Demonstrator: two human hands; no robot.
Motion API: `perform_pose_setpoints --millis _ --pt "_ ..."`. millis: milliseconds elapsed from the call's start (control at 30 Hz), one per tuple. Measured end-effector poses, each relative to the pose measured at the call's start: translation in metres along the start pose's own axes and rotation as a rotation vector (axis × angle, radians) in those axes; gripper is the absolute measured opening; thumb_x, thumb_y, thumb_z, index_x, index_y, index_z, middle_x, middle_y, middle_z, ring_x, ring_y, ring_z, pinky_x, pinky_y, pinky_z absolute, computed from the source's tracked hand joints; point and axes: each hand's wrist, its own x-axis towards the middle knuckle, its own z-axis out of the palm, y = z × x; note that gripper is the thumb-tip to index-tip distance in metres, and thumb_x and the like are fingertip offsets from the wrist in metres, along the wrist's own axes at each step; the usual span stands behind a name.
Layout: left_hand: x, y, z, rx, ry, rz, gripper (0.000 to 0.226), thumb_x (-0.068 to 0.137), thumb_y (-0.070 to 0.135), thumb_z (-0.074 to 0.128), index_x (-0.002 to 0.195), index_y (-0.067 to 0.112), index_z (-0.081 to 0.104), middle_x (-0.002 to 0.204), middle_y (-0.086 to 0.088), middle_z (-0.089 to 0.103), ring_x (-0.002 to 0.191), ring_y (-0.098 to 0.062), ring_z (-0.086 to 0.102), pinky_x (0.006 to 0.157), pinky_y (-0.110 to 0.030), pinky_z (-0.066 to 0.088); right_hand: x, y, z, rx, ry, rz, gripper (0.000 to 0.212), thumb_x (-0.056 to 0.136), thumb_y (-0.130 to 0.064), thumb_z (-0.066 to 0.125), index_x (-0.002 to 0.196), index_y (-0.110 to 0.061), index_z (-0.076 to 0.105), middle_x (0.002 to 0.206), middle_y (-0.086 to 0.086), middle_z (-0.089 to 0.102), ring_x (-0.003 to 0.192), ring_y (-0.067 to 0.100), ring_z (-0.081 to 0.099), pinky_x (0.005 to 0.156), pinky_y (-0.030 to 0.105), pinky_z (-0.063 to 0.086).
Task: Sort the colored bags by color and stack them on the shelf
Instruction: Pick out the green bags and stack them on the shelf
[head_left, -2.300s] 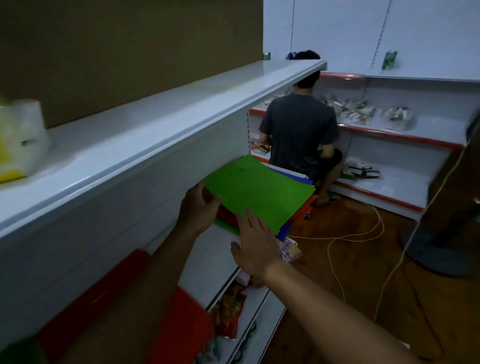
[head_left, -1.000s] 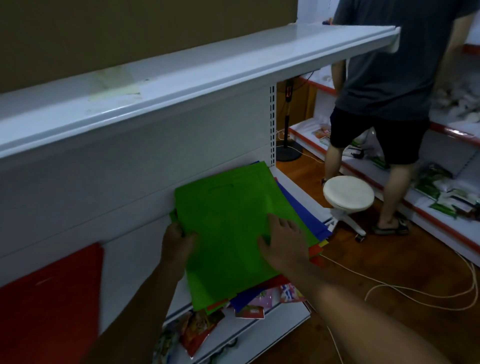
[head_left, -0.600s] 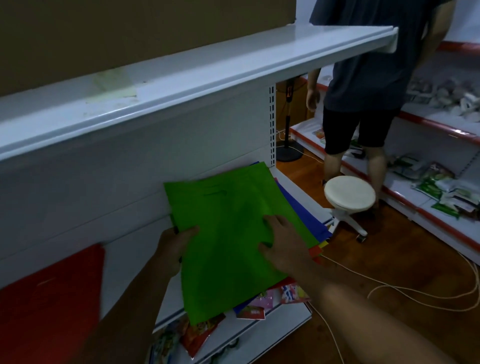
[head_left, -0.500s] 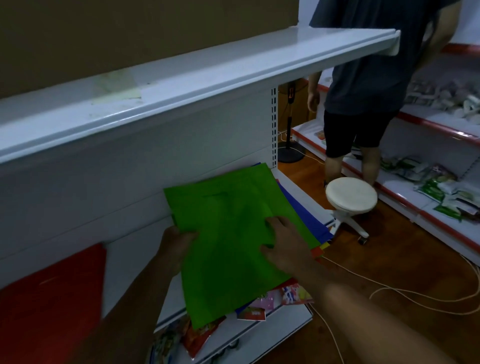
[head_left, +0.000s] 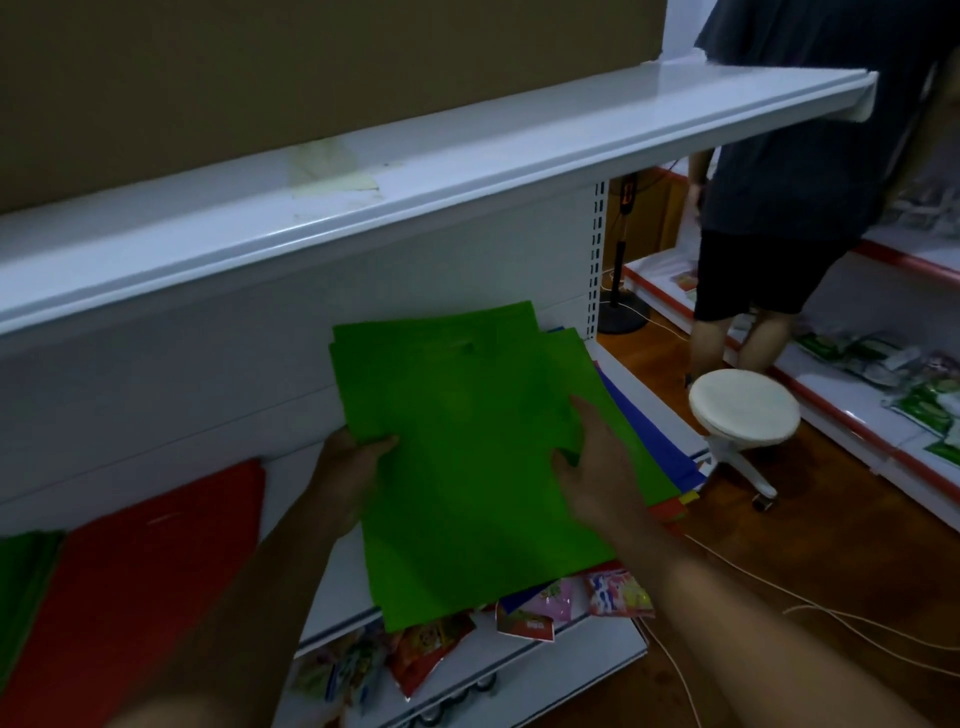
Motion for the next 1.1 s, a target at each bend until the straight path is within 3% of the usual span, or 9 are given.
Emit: perform_pose_setpoints --millis 233,433,500,600,700,767,833,1033,1100 --pt "-0.026 0.013 -0.052 0.178 0.139 0.095 0.025 0.087 0.001 0.063 0.104 0.019 0.064 0.094 -0.004 0.069 0.081 -0.021 0.067 0.067 -0.03 0.054 -0.012 -0.041 0.031 -0.057 -0.04 -0.176 0.046 0.093 -0.007 0.058 0.137 -0.018 0.052 0.138 0.007 0.052 0.109 0.022 0.059 0.095 0.029 0.046" --pt "-0.051 0.026 -0.13 0.295 0.208 0.237 0.045 0.08 -0.009 0.06 0.096 0.032 0.062 0.094 -0.002 0.069 0.066 -0.007 0.068 0.06 -0.03 0.058 -0.038 -0.091 0.081 -0.108 -0.115 -0.234 0.035 0.093 -0.009 0.056 0.127 -0.011 0.062 0.135 0.009 0.055 0.118 0.027 0.056 0.099 0.032 0.044" --pt "-0.06 0.026 -0.164 0.32 0.221 0.28 0.057 0.079 -0.008 0.061 0.121 0.031 0.056 0.108 -0.005 0.067 0.077 -0.014 0.069 0.063 -0.037 0.059 -0.052 -0.111 0.1 -0.106 -0.133 -0.238 0.037 0.091 -0.009 0.056 0.127 -0.011 0.061 0.135 0.008 0.053 0.106 0.03 0.061 0.091 0.03 0.046" --pt "-0.075 0.024 -0.222 0.326 0.226 0.339 0.101 0.081 -0.01 0.062 0.146 0.05 0.014 0.13 0.008 0.052 0.094 -0.02 0.066 0.07 -0.039 0.059 -0.077 -0.143 0.135 -0.115 -0.15 -0.283 0.041 0.087 -0.007 0.057 0.128 -0.012 0.06 0.133 0.006 0.052 0.107 0.027 0.06 0.09 0.03 0.047" --pt "-0.091 0.024 -0.282 0.446 0.283 0.371 0.078 0.086 -0.006 0.061 0.146 0.032 0.03 0.134 0.016 0.043 0.094 -0.004 0.059 0.065 -0.012 0.052 -0.104 -0.179 0.175 -0.141 -0.18 -0.311 0.043 0.09 -0.007 0.056 0.133 -0.013 0.057 0.139 0.004 0.049 0.111 0.023 0.058 0.088 0.026 0.044" --pt "-0.096 0.022 -0.326 0.567 0.332 0.353 0.067 0.084 0.006 0.068 0.143 0.022 0.041 0.144 0.0 0.043 0.11 -0.02 0.059 0.083 -0.028 0.056 -0.121 -0.203 0.204 -0.139 -0.2 -0.329 0.044 0.091 -0.008 0.055 0.135 -0.013 0.055 0.141 0.004 0.047 0.116 0.023 0.055 0.092 0.027 0.043" --pt "-0.101 0.021 -0.369 0.626 0.341 0.322 0.064 0.081 0.015 0.07 0.14 0.022 0.047 0.139 -0.009 0.05 0.108 -0.032 0.062 0.089 -0.044 0.054 -0.137 -0.227 0.231 -0.13 -0.213 -0.347 0.045 0.092 -0.007 0.054 0.137 -0.012 0.053 0.143 0.005 0.045 0.121 0.024 0.053 0.098 0.029 0.043" --pt "-0.134 0.03 -0.458 0.543 0.422 0.269 0.056 0.088 0.007 0.064 0.141 0.013 0.046 0.138 -0.009 0.051 0.107 -0.026 0.06 0.088 -0.033 0.053 -0.178 -0.285 0.294 -0.106 -0.255 -0.391 0.047 0.091 -0.006 0.055 0.137 -0.013 0.052 0.142 0.009 0.046 0.125 0.027 0.051 0.101 0.031 0.041" --pt "-0.145 0.027 -0.482 0.554 0.465 0.25 0.053 0.09 0.008 0.061 0.141 0.012 0.046 0.136 -0.009 0.053 0.1 -0.024 0.062 0.077 -0.025 0.051 -0.19 -0.3 0.311 -0.1 -0.279 -0.405 0.047 0.09 -0.006 0.055 0.136 -0.013 0.053 0.14 0.009 0.049 0.123 0.027 0.052 0.1 0.032 0.043"
